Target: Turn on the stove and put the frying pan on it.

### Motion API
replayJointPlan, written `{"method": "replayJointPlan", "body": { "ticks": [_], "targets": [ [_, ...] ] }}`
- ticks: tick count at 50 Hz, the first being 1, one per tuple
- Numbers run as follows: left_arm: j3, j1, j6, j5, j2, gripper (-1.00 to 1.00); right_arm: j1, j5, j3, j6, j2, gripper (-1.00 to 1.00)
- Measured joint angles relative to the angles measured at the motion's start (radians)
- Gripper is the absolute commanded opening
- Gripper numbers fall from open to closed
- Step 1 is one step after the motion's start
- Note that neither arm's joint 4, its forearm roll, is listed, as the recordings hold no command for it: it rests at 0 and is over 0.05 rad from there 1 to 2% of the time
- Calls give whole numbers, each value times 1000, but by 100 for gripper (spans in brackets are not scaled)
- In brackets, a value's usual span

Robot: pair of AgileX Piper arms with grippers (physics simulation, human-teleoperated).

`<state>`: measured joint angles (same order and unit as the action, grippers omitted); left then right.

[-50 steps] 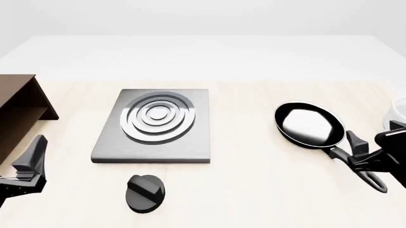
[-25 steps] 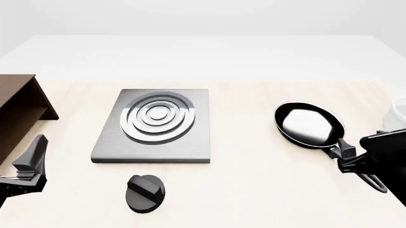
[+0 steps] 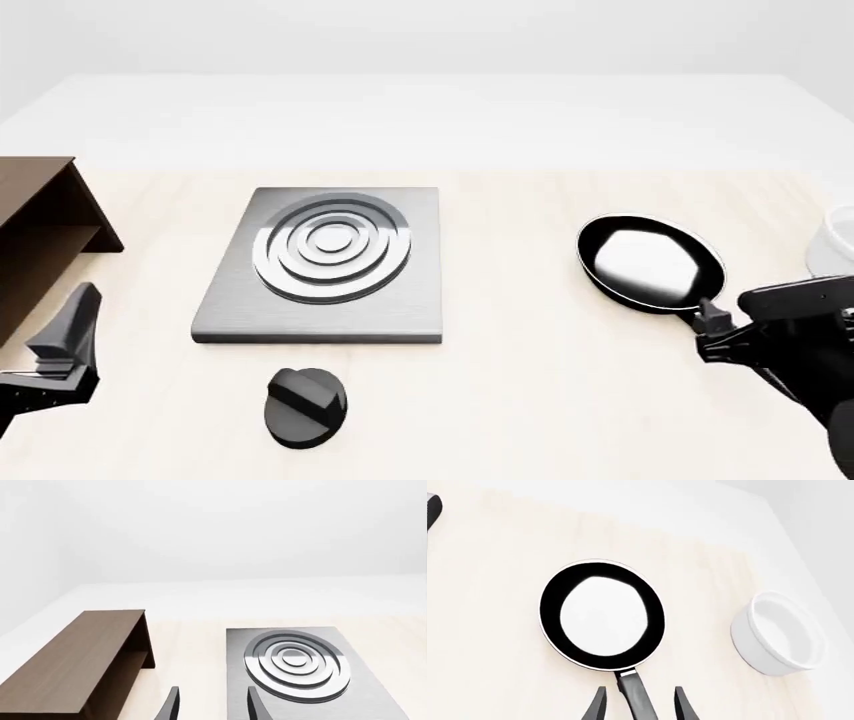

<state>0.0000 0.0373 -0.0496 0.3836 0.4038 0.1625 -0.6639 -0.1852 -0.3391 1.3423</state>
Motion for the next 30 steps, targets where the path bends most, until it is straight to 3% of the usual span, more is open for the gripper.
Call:
{"method": "replayJointPlan", "body": {
  "ticks": [30],
  "targets": [
    [0,0,0,6,7,100,23,-212,-3,20,277,100]
  ]
}}
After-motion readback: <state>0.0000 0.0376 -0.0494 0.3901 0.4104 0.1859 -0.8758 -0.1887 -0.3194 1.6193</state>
